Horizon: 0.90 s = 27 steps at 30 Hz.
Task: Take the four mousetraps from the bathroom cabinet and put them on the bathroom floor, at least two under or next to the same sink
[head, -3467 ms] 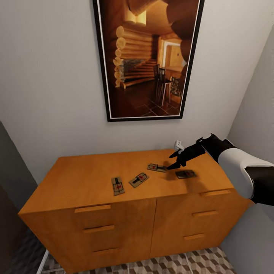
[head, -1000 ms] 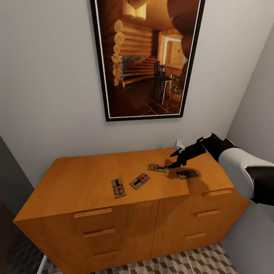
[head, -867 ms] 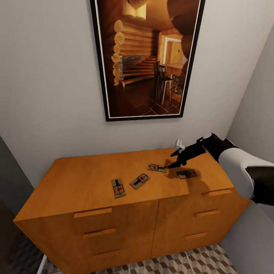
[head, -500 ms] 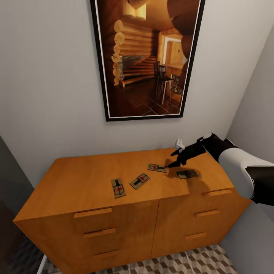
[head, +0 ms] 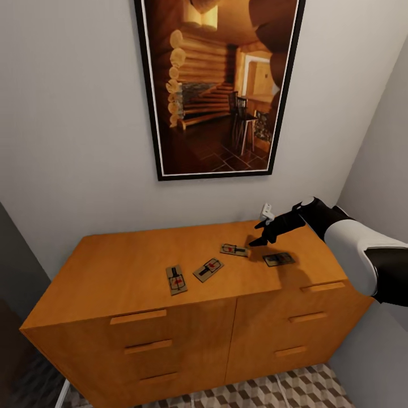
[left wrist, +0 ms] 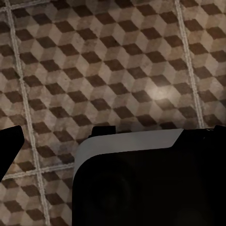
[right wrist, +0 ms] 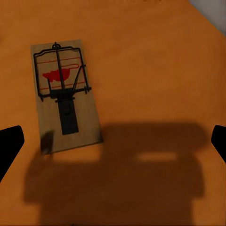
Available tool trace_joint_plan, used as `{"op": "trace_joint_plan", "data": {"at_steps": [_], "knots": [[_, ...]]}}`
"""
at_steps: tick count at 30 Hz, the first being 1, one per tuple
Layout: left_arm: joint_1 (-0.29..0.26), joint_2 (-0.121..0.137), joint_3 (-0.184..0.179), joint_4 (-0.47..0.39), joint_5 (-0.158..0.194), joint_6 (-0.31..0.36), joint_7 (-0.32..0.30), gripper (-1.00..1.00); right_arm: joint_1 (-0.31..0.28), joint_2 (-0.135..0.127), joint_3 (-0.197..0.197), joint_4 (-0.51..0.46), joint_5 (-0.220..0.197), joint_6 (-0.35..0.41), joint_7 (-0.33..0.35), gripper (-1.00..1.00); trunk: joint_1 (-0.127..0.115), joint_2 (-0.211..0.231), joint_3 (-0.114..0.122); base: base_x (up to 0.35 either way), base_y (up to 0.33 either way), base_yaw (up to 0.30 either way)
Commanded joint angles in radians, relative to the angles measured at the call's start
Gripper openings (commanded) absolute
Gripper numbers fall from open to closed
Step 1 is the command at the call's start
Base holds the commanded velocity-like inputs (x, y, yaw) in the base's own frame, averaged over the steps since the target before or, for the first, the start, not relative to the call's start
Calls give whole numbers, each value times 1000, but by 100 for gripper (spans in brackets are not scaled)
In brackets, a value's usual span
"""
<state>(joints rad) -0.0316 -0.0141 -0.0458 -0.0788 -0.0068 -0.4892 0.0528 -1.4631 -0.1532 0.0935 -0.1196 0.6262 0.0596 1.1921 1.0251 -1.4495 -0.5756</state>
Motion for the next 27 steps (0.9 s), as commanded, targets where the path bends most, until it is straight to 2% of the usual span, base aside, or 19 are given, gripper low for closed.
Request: {"op": "trace_joint_plan", "data": {"at_steps": [1,9,15,27], "knots": [[-1,0,-5,1,-1,-3,6,100,0,1,8,-2,-7,6,2,100,0,0,-1,0,0,0],[-1,0,-5,1,-1,-3,6,100,0,11,8,-3,-6,-5,-2,100,0,0,-1,0,0,0],[-1,0,-6,1,-1,-3,6,100,0,34,8,-3,-6,-17,-3,100,0,0,-1,0,0,0],[-1,-1,-6,1,-1,-3,6,100,-1,55,8,-3,-6,-20,-3,100,0,0,-1,0,0,0]]}}
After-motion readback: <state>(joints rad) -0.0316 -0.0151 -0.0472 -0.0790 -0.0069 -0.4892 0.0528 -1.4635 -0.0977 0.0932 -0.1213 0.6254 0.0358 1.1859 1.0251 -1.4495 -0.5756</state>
